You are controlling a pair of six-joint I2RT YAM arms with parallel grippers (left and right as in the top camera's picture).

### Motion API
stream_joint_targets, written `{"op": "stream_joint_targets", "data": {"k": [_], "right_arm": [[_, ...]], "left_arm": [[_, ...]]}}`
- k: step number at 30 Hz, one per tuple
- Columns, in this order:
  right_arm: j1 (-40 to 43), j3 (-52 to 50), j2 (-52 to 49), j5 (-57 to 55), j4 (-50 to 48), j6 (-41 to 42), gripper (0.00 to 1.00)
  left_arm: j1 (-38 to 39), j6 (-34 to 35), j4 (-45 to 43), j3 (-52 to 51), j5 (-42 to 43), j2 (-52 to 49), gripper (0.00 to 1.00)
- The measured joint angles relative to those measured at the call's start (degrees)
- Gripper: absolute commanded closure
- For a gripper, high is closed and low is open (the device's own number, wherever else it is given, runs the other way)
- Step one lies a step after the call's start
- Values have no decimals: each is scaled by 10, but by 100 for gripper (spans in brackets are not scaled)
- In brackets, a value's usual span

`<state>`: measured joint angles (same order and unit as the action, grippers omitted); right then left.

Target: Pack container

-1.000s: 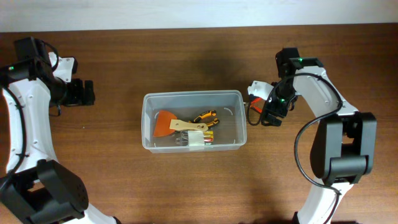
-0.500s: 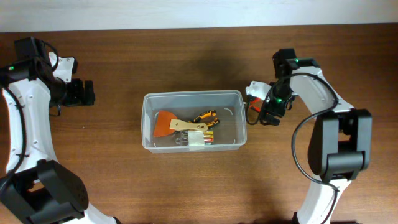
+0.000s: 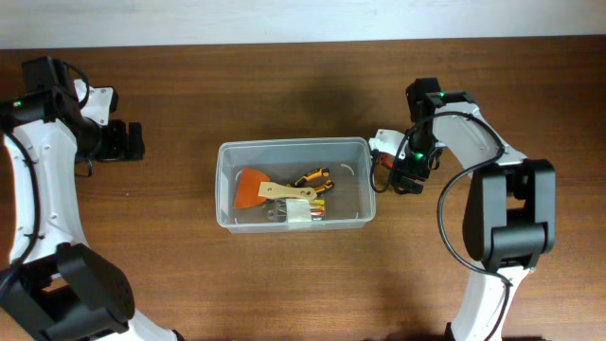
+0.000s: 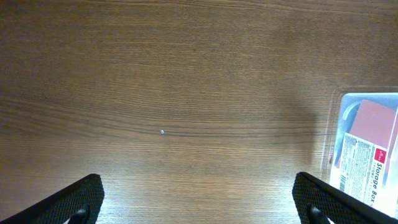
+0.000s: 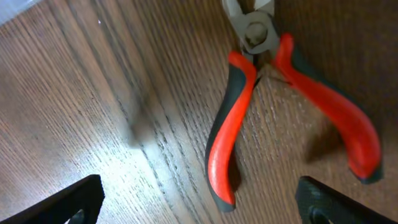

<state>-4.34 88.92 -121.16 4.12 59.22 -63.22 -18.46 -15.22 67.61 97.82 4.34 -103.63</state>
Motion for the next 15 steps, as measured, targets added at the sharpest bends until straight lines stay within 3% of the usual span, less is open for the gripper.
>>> {"op": "stream_joint_targets", "data": {"k": [15], "right_arm": [[0, 0, -1, -1, -37, 43, 1]], "left_arm": [[0, 0, 0, 0, 0, 0, 1]]}}
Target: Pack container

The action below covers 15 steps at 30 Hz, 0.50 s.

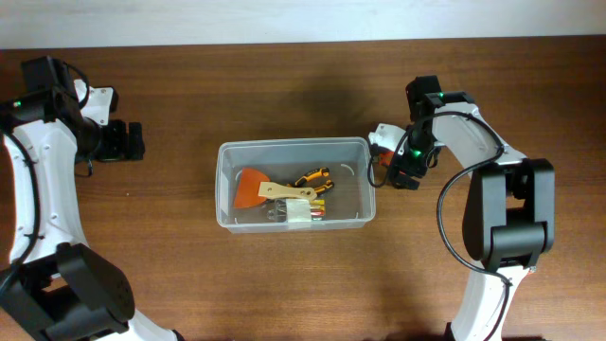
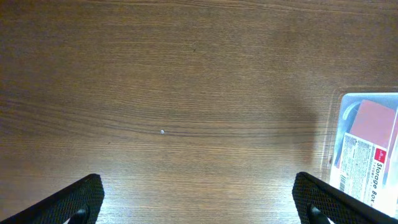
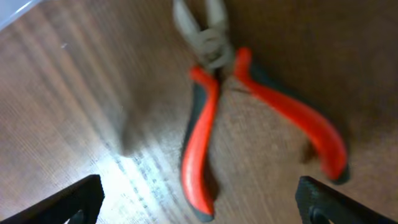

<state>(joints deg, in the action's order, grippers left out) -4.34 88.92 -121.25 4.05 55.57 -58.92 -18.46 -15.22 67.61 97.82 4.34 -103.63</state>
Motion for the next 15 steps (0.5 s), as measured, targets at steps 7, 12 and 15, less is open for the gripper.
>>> {"op": "stream_joint_targets", "data": {"k": [7, 12, 15], "right_arm": [[0, 0, 0, -1, -24, 55, 1], [0, 0, 0, -2, -30, 76, 1], [0, 0, 0, -12, -43, 95, 1]], "left_arm": [[0, 0, 0, 0, 0, 0, 1], [0, 0, 0, 0, 0, 0, 1], [0, 0, 0, 0, 0, 0, 1]]}}
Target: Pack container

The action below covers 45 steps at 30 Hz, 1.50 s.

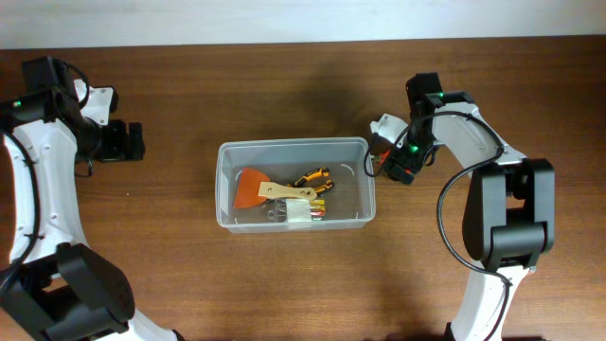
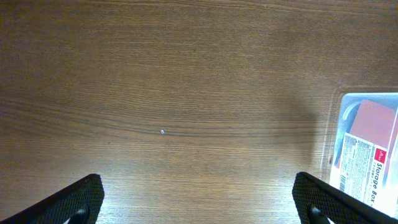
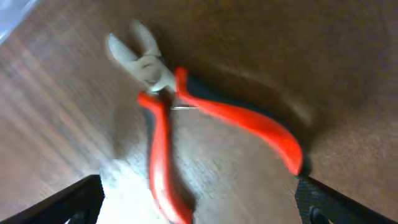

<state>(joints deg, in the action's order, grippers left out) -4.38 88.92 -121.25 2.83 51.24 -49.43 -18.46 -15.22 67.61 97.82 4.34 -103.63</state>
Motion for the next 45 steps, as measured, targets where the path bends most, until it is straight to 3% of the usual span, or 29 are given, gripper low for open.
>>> {"op": "stream_joint_targets", "data": {"k": [10, 21, 35, 45], "right_arm": [[16, 0, 0, -16, -70, 144, 1], [69, 0, 0, -20, -72, 337, 1], [58, 0, 0, 2, -75, 448, 1], [54, 0, 0, 16, -69, 616, 1]], "left_arm": [[0, 0, 0, 0, 0, 0, 1], [0, 0, 0, 0, 0, 0, 1], [0, 0, 0, 0, 0, 0, 1], [0, 0, 0, 0, 0, 0, 1]]}}
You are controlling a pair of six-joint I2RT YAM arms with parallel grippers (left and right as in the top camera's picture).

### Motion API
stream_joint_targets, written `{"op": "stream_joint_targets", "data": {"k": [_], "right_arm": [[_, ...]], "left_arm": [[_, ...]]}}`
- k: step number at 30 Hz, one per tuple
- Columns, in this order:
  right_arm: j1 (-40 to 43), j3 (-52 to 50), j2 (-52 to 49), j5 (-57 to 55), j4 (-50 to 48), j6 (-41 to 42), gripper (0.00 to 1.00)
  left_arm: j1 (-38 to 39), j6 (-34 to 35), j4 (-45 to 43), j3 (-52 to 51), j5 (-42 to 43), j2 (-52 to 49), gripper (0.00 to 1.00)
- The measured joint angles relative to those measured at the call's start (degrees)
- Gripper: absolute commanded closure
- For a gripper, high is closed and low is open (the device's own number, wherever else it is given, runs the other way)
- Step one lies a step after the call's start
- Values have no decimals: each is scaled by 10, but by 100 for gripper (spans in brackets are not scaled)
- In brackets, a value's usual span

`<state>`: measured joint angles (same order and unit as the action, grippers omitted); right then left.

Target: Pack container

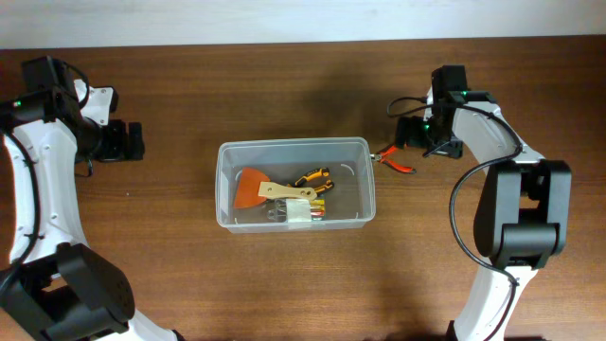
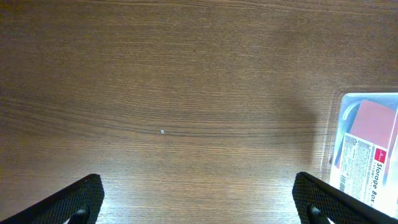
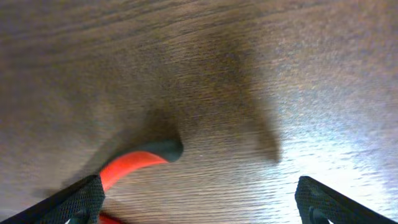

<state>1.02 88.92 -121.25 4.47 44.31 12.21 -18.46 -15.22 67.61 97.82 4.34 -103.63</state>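
Note:
A clear plastic container [image 1: 225, 156] sits mid-table and holds an orange spatula [image 1: 249, 186], yellow-and-black pliers [image 1: 312, 178] and other small items. Red-handled pliers [image 1: 394, 162] lie on the table just right of it. My right gripper [image 1: 411, 134] hovers open, a little beyond and to the right of them. Its wrist view shows only one red handle end with a black tip [image 3: 137, 160] between the spread right gripper [image 3: 199, 202] fingers. My left gripper [image 1: 128, 140] is open, far left of the container.
The left gripper [image 2: 199, 199] looks over bare wood. The container's corner with a red-and-white "Storage Box" label [image 2: 367, 149] shows at that view's right edge. The table's far edge meets a white wall.
The right gripper has moved from the container's right wall to a spot farther right and back. The red pliers, then full in its wrist view, now show only a handle end. Left arm unchanged.
The right gripper stood open over the red pliers beside the container's right wall at all three earlier moments, shifting slightly toward the far side each time. The pliers stayed on the table. Now the gripper is off to their far right, still open. The left arm has not moved.

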Motion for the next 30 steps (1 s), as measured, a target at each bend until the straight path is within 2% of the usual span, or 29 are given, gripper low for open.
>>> {"op": "stream_joint_targets", "data": {"k": [7, 17, 30], "right_arm": [[0, 1, 0, 52, 0, 92, 1], [0, 1, 0, 67, 20, 281, 1], [0, 1, 0, 103, 12, 288, 2]], "left_arm": [[0, 0, 0, 0, 0, 0, 1], [0, 0, 0, 0, 0, 0, 1], [0, 0, 0, 0, 0, 0, 1]]}}
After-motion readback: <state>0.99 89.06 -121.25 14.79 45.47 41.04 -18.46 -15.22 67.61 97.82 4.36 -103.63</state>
